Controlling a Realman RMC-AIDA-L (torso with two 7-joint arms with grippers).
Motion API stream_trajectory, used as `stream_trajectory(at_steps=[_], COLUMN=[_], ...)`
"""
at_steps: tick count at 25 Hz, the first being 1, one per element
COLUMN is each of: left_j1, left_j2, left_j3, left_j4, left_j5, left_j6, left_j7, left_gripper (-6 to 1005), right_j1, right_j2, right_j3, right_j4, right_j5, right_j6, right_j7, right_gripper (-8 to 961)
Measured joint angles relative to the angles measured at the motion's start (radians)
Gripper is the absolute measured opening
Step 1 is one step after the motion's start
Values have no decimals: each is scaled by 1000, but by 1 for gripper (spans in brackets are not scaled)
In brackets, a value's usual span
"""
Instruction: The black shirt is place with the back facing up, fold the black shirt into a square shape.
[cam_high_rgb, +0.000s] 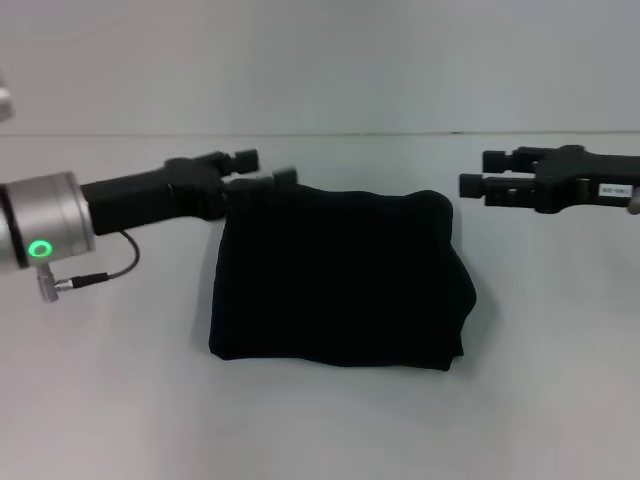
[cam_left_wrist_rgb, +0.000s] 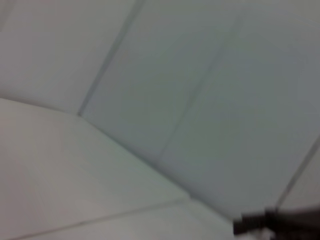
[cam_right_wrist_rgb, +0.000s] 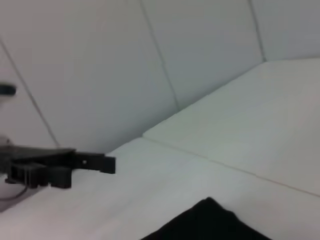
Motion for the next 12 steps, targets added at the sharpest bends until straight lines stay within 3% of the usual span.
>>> stream_trajectory(at_steps=[6, 12], left_j1=[-63, -87], left_j2=[13, 18], left_j3=[82, 129], left_j4=[2, 15], left_j5=[141, 221], left_j6=[-27, -41], left_j7=[129, 162], left_gripper=[893, 892], right_j1=[52, 71], right_j2=[8, 29], right_j3=[-137, -202], right_j4=[-30, -63], right_j5=[-35, -103], right_j6=[47, 67], right_j7=[50, 132], right_gripper=[758, 769])
